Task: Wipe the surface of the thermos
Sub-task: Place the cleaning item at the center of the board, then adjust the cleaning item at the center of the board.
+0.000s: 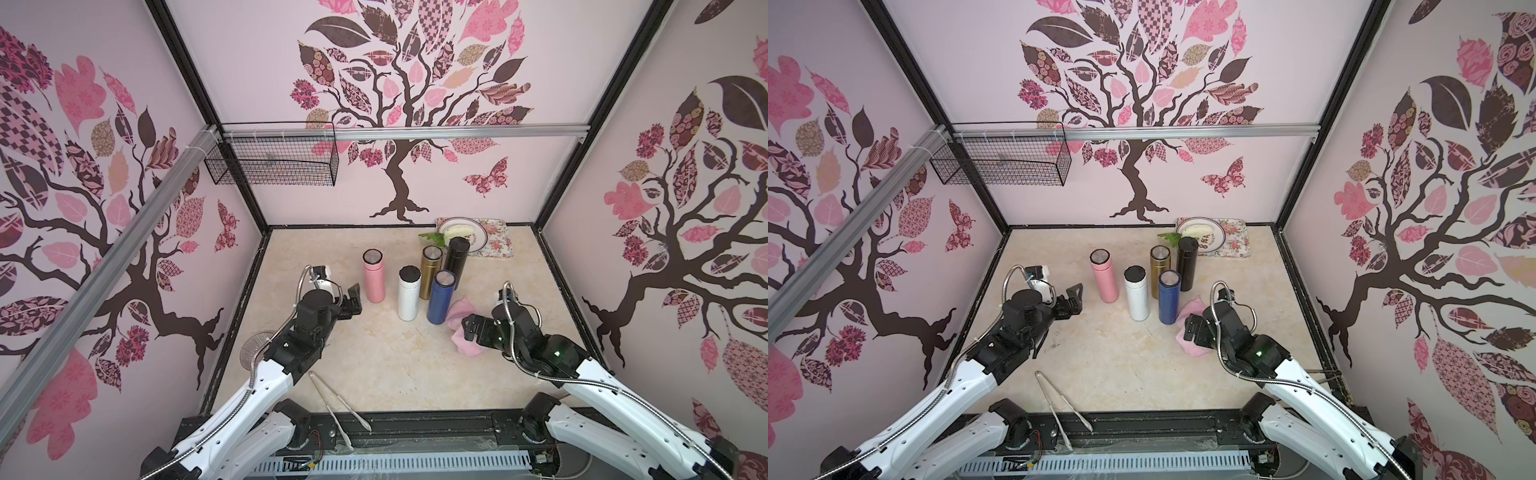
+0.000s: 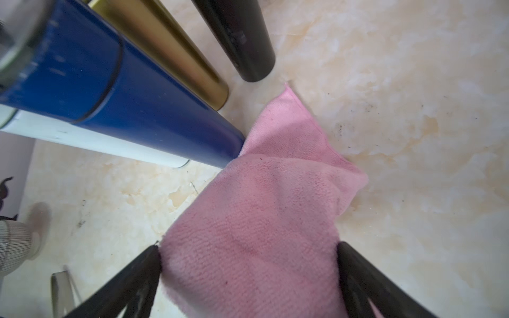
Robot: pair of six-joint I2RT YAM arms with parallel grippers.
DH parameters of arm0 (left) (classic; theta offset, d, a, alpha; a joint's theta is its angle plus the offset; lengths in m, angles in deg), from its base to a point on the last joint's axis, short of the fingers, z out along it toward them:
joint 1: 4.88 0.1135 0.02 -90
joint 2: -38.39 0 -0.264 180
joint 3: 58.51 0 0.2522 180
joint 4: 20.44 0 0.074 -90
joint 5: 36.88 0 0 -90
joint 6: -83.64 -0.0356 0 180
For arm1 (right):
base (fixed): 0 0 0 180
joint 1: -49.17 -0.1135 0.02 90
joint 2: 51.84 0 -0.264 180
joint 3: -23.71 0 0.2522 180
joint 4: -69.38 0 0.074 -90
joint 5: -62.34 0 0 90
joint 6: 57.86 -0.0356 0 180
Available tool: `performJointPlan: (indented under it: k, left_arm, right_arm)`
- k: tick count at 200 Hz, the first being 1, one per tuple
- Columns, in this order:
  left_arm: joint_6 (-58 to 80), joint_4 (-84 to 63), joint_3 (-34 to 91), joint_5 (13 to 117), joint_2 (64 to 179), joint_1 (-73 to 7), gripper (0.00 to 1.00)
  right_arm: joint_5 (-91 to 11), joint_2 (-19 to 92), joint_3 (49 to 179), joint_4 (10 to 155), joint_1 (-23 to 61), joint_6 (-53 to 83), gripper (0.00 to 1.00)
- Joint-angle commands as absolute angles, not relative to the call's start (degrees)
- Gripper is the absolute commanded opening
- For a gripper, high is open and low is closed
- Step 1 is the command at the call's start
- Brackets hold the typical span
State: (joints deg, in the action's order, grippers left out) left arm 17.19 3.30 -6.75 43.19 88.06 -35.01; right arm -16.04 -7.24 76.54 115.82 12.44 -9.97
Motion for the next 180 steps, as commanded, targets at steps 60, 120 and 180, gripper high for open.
performJointPlan:
  k: [60, 120, 180]
  left_arm:
    - [17.96, -3.65, 1.26, 58.73, 99.55, -60.43, 0.97]
    - [19.75, -12.02, 1.16, 52.85, 105.35, -65.06, 0.97]
    - [21.22, -15.55, 3.95, 55.98, 111.07, -66.69, 0.97]
  right_arm:
    - [-24.33, -6.6, 80.55, 111.17, 13.84, -15.57, 1.0]
    - [-30.41, -11.55, 76.48, 107.1, 18.75, -19.02, 1.0]
    - [-30.41, -13.53, 79.36, 105.04, 20.08, -21.09, 1.0]
